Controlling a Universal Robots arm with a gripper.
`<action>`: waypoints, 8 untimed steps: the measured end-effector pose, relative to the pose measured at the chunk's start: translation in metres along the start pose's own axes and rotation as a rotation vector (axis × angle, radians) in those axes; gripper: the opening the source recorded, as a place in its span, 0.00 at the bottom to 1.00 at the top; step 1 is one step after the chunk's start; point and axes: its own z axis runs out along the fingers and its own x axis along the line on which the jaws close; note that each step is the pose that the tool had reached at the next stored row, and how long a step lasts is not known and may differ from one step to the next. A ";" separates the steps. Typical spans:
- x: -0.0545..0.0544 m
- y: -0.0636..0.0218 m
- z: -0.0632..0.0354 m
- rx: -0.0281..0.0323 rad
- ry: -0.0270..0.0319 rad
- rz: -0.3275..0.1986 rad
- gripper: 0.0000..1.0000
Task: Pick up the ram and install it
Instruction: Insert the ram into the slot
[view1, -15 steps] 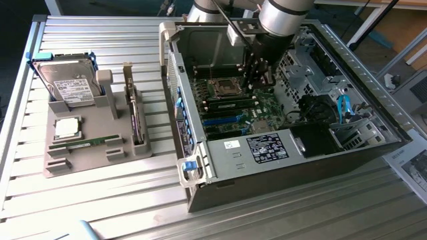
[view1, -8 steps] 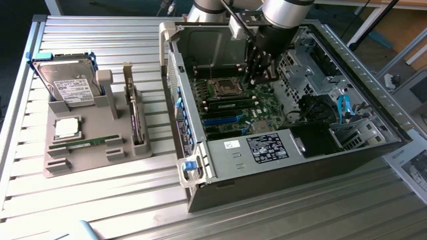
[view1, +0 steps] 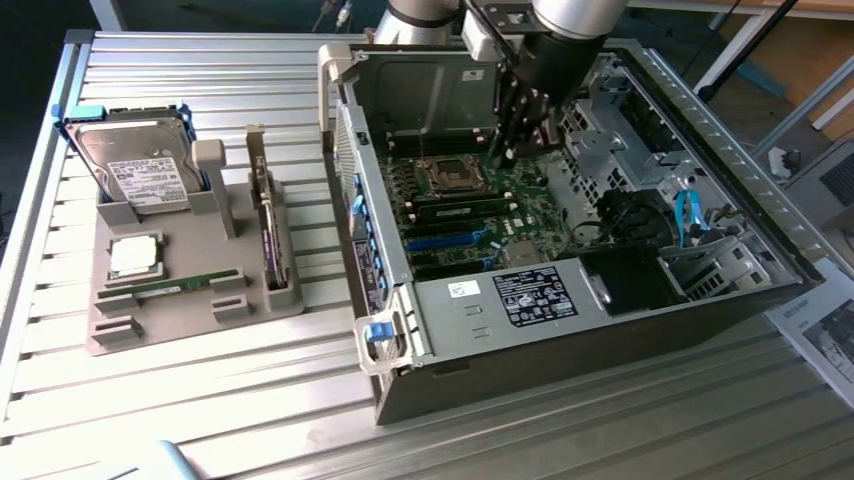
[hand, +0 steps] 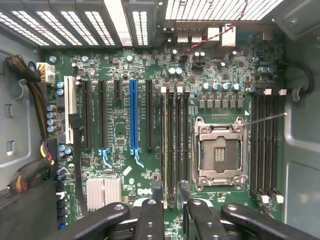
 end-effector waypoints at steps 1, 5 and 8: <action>0.000 0.0000 -0.0021 0.0000 0.0000 0.000 0.25; 0.000 0.0000 -0.0077 0.0000 0.0000 0.000 0.25; 0.000 0.0000 -0.0132 0.0000 0.0000 0.000 0.25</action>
